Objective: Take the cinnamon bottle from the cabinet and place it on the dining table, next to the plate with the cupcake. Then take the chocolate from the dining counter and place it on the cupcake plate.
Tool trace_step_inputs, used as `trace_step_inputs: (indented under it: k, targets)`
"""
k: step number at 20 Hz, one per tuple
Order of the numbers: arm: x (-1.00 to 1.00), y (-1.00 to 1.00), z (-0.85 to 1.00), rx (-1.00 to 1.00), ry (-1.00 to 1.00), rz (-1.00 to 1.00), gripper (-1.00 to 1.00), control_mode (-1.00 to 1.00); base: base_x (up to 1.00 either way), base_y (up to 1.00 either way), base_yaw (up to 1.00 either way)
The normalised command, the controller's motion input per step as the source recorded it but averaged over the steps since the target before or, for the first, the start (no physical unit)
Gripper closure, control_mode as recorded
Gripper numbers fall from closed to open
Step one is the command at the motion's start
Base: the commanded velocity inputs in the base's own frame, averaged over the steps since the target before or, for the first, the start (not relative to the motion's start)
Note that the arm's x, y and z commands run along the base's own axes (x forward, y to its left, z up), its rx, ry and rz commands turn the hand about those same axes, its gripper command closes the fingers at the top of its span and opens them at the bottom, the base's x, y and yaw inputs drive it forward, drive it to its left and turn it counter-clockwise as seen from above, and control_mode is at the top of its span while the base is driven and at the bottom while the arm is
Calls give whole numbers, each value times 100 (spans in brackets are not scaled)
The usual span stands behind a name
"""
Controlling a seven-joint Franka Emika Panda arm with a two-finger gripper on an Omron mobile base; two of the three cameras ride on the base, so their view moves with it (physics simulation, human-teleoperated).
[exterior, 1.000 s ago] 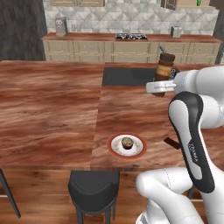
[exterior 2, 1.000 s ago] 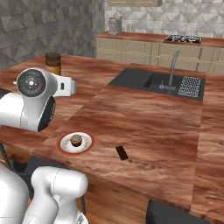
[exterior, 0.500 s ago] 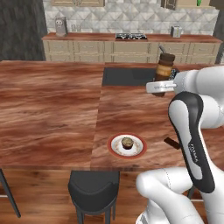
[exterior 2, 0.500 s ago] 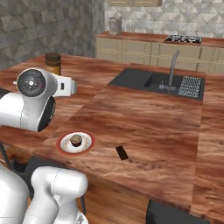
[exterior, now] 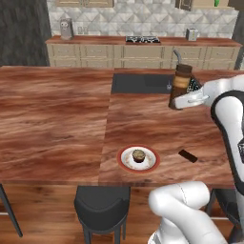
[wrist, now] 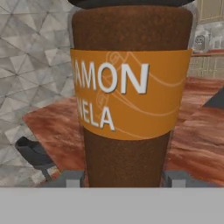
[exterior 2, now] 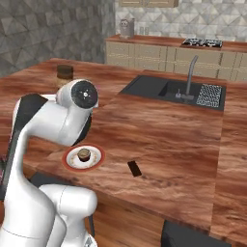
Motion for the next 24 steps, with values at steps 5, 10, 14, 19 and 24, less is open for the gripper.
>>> trace_step_inputs:
  k: [5, 10, 14, 19, 24]
  targets:
    - [2, -32, -22, -2, 6, 66, 100, -100, 0, 0, 0]
    - [19, -28, -30, -3, 3, 48, 100, -100, 0, 0, 0]
    - [35, 1, -50, -10, 0, 14, 100, -100, 0, 0, 0]
    - [41, -2, -44, -3, 0, 10, 100, -100, 0, 0, 0]
    - [40, -5, -42, 2, 0, 5, 100, -100, 0, 0, 0]
